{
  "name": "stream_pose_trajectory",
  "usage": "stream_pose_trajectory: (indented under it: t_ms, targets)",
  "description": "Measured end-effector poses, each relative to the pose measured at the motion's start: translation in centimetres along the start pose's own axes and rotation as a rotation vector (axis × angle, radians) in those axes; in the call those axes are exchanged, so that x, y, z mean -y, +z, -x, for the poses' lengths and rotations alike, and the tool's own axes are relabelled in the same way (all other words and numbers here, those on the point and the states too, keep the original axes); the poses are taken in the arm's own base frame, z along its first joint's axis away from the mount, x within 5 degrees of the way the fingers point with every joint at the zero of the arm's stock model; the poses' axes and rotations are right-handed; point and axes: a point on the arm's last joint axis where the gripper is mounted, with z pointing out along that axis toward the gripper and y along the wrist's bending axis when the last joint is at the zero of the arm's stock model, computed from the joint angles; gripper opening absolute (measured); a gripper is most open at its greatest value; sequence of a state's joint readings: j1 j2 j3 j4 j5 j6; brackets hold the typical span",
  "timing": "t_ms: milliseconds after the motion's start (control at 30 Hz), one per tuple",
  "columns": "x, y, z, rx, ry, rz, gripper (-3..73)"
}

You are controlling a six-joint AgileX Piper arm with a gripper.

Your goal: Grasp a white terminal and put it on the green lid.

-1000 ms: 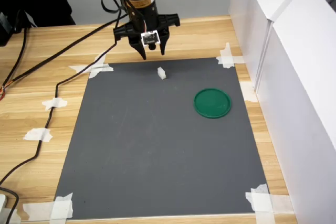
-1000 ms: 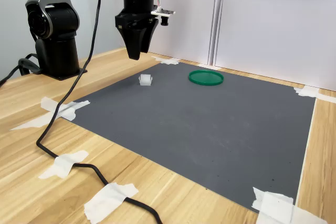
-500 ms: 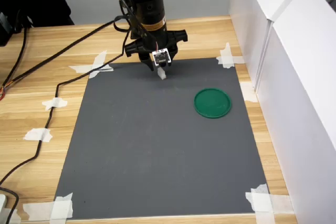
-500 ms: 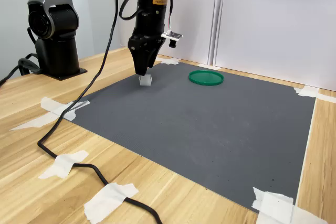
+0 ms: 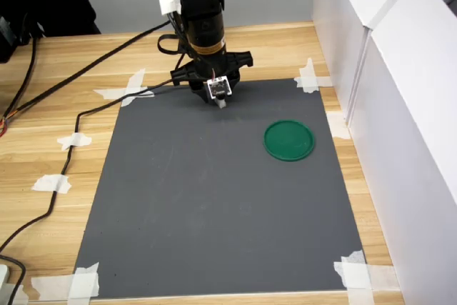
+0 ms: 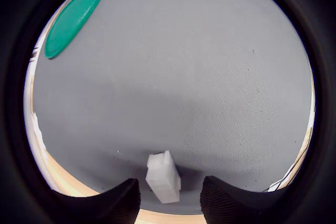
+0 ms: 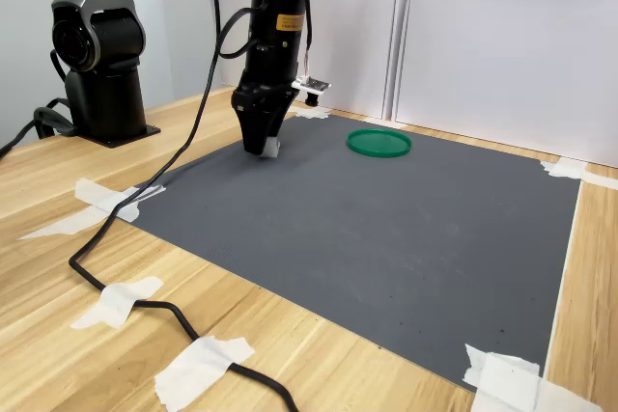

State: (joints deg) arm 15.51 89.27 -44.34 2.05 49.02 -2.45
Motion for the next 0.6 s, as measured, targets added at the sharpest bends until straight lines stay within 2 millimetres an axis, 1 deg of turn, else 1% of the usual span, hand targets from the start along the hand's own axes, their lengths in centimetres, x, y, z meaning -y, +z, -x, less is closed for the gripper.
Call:
stream_pose_trajectory:
  t_ms: [467,533,600]
  targets:
    - [0.05,0.07,0.64,0.078,-0.001,-0.005,49.2]
    - [0.05,0.07,0.68,0.083,-0.001,-0.005,47.4]
    - [0.05,0.09,0.66,0.082,-0.001,-0.005,44.0]
